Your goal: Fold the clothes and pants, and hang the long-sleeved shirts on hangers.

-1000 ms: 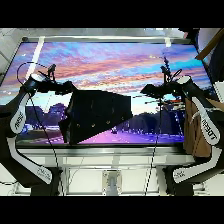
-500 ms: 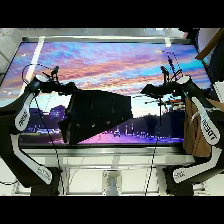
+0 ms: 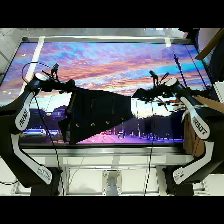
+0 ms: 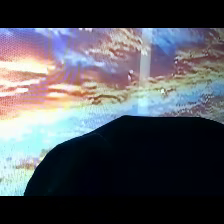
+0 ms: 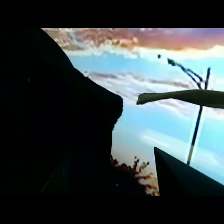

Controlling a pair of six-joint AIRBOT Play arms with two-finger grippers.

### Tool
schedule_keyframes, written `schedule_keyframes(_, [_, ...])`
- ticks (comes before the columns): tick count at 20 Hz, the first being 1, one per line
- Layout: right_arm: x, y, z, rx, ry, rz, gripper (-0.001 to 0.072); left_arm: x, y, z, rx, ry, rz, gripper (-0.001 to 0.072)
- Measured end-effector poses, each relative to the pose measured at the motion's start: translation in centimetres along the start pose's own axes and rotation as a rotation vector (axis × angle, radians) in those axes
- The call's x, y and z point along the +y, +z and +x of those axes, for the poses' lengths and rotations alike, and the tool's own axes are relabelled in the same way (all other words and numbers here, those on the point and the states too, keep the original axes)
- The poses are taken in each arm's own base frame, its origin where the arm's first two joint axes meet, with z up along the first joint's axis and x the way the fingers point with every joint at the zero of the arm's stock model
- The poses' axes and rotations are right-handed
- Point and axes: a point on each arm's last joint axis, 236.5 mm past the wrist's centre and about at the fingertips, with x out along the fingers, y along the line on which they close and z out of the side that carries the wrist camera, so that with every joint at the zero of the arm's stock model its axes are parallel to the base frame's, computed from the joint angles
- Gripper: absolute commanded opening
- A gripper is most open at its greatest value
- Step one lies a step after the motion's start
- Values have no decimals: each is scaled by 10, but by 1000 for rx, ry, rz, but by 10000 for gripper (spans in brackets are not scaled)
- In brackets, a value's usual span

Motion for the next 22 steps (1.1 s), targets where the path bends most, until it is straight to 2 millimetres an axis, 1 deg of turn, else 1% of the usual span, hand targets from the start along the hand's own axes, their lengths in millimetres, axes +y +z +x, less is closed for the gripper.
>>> schedule_keyframes(3, [10,4,21,23,15,-31,549,-1,0,0,1,-2,1,35])
schedule_keyframes(5, [15,8,32,29,21,-38,549,-1,0,-1,2,-2,1,35])
schedule_keyframes(7, [16,12,38,30,22,-35,548,-1,0,-1,2,-3,1,35])
schedule_keyframes(8, [16,14,39,27,22,-32,500,-1,-1,-1,3,-3,1,35])
schedule_keyframes(9, [17,14,41,28,23,-29,339,-1,-1,-1,4,-4,1,36])
schedule_keyframes(12, [27,13,41,46,58,-34,21,-2,0,-1,4,-4,2,35])
schedule_keyframes(14, [42,14,35,65,100,-75,17,-5,2,-5,-5,-5,8,35])
schedule_keyframes(16, [59,19,23,79,140,-127,17,-14,9,-17,-28,-9,28,35])
schedule_keyframes(17, [72,24,13,81,165,-162,16,-21,15,-26,-48,-12,46,34])
schedule_keyframes(18, [85,29,0,79,183,-199,16,-31,22,-40,-75,-16,69,34])
schedule_keyframes(19, [101,35,-17,76,202,-245,16,-42,30,-57,-107,-19,92,35])
schedule_keyframes(20, [119,40,-38,68,218,-294,16,-55,38,-79,-147,-23,121,35])
schedule_keyframes(21, [138,44,-60,56,229,-339,16,-70,44,-103,-181,-30,150,35])
schedule_keyframes(22, [159,46,-88,41,238,-394,16,-88,47,-131,-217,-39,187,35])
